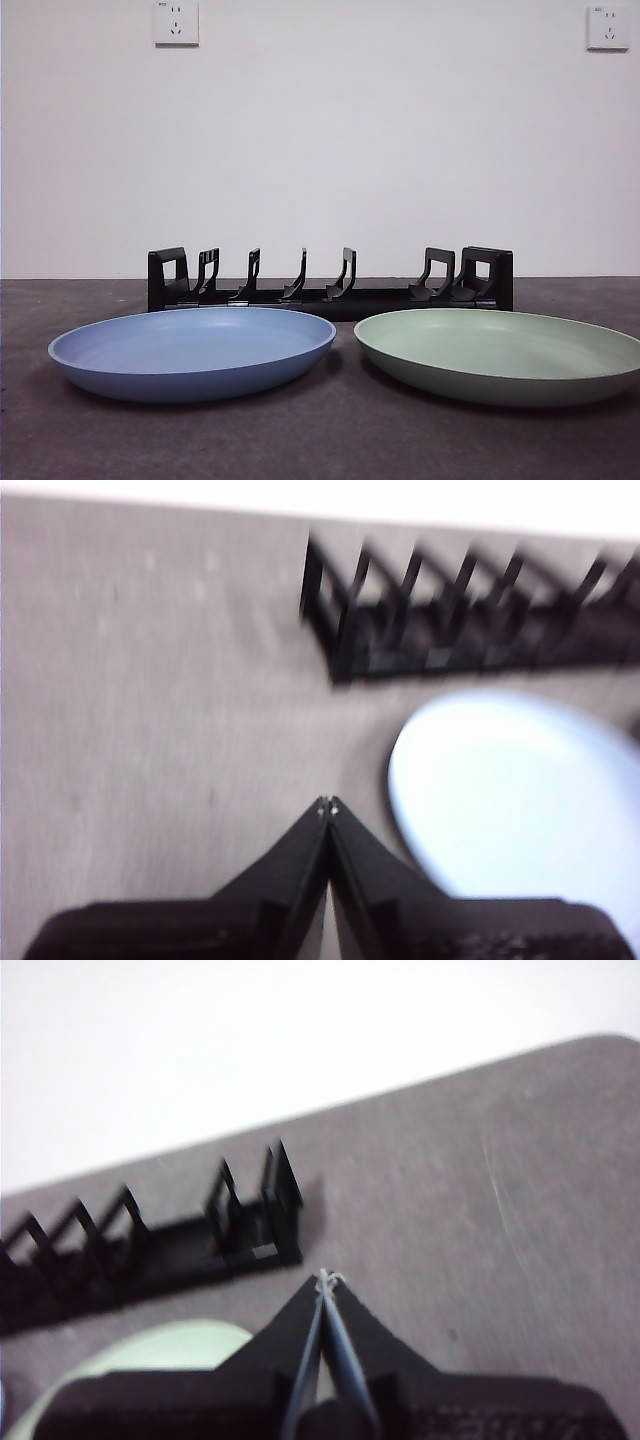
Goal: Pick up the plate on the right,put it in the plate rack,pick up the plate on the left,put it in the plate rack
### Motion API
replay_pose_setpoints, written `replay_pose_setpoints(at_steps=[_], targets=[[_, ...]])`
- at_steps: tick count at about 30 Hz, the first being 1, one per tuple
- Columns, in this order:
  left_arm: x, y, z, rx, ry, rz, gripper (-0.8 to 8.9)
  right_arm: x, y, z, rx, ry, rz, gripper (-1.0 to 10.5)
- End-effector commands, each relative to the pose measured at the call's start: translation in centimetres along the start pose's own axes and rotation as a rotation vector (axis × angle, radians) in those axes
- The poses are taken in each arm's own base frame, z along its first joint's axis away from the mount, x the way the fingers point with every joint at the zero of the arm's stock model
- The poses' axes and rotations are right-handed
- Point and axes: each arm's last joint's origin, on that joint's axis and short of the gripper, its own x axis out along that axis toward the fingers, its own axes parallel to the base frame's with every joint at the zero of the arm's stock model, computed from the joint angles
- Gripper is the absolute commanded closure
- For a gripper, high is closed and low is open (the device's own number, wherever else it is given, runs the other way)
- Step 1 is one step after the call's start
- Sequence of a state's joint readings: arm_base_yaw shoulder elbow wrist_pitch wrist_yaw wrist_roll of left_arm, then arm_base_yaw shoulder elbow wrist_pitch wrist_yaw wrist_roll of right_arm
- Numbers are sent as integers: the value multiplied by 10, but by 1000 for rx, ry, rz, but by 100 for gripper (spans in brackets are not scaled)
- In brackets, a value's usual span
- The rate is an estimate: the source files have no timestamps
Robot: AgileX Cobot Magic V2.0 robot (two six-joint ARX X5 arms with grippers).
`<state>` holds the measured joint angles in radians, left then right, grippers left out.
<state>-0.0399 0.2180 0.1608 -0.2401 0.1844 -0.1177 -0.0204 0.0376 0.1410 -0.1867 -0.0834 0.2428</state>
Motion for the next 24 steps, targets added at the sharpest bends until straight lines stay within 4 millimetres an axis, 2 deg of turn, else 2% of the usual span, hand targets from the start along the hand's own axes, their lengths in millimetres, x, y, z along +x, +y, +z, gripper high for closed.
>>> replay_pose_setpoints(at_steps=[1, 6, 14, 19, 24], targets=[[-6, -3, 15, -34, -1, -18, 821, -5, 7, 22, 24, -25, 30, 959], [-16, -10, 41, -36, 18, -96, 821, -9, 17, 58, 24, 25, 79, 959], [-29, -22, 80, -55, 105, -240, 821, -11, 37, 117, -66, 226, 195, 959], [-38, -29, 102, -66, 147, -331, 821, -17, 45, 147, -150, 346, 201, 959], [-46, -34, 124, -38, 178, -383, 821, -23, 51, 165, -167, 418, 213, 959]])
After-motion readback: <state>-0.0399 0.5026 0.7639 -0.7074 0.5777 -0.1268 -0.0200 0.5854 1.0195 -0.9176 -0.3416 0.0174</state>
